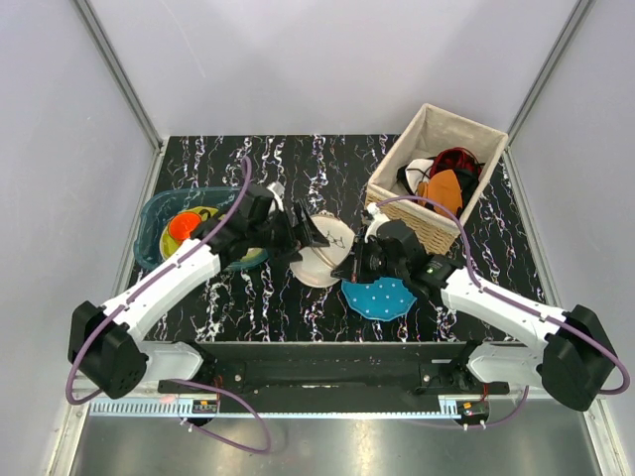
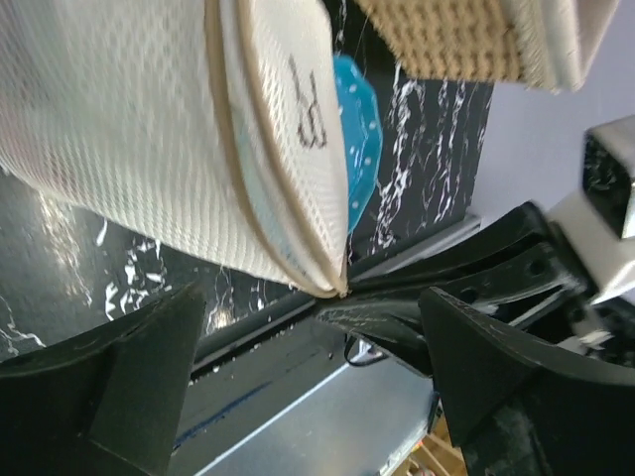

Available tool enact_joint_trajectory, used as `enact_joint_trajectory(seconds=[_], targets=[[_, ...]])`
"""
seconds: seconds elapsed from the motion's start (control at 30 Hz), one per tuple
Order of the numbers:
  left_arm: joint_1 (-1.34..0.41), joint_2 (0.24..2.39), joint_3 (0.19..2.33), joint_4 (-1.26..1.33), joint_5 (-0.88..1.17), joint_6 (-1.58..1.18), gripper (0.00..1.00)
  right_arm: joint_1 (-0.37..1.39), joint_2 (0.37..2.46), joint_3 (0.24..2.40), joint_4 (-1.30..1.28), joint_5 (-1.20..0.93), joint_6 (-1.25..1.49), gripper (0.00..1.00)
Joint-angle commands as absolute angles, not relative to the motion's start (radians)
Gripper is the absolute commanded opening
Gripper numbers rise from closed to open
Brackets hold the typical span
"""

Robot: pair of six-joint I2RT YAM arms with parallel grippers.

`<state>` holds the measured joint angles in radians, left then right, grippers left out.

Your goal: Unzip the laundry bag and remove the bra

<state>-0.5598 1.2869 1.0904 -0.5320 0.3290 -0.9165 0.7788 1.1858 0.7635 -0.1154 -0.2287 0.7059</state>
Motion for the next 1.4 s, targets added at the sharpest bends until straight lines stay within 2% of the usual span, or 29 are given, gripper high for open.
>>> enact_joint_trajectory(seconds=[0.0,0.1,0.2,0.23,0.33,0.53,0.83,0.87,0.9,0.97,1.03,1.1,1.23,1.37], targets=[[-0.604,1.282,1.016,-0.41,0.311,-1.022,0.92,0.782,1.192,0.784,-0.069,-0.258,0.723,0.0],[-0.614,1.318,1.006,-0.37,0.314,-1.032,0.89,0.782,1.187,0.778,-0.08,-0.253,0.719,0.0],[-0.612,1.356,1.076,-0.389,0.279,-1.017,0.25,0.782,1.175,0.77,-0.106,-0.247,0.715,0.0],[-0.608,1.362,1.104,-0.425,0.261,-1.005,0.0,0.782,1.167,0.769,-0.121,-0.242,0.701,0.0],[-0.575,1.358,1.175,-0.521,0.221,-0.948,0.0,0.781,1.091,0.736,-0.185,-0.187,0.669,0.0],[-0.486,1.364,1.25,-0.525,0.241,-0.874,0.0,0.781,0.997,0.673,-0.258,-0.149,0.646,0.0],[-0.457,1.598,1.419,-0.586,0.257,-0.785,0.0,0.782,1.101,0.768,-0.221,-0.164,0.655,0.0],[-0.463,1.612,1.431,-0.595,0.29,-0.769,0.01,0.782,1.112,0.782,-0.228,-0.161,0.655,0.0],[-0.472,1.605,1.439,-0.598,0.32,-0.761,0.2,0.781,1.118,0.798,-0.227,-0.158,0.65,0.0],[-0.517,1.566,1.436,-0.626,0.281,-0.736,0.48,0.781,1.129,0.801,-0.216,-0.15,0.652,0.0],[-0.54,1.494,1.405,-0.647,0.223,-0.736,0.83,0.782,1.146,0.798,-0.21,-0.152,0.647,0.0],[-0.554,1.421,1.327,-0.64,0.23,-0.778,0.92,0.782,1.161,0.798,-0.198,-0.156,0.644,0.0],[-0.571,1.336,1.162,-0.511,0.285,-0.871,0.95,0.782,1.209,0.798,-0.164,-0.192,0.65,0.0],[-0.609,1.345,1.063,-0.4,0.336,-0.957,0.95,0.781,1.232,0.804,-0.138,-0.206,0.658,0.0]])
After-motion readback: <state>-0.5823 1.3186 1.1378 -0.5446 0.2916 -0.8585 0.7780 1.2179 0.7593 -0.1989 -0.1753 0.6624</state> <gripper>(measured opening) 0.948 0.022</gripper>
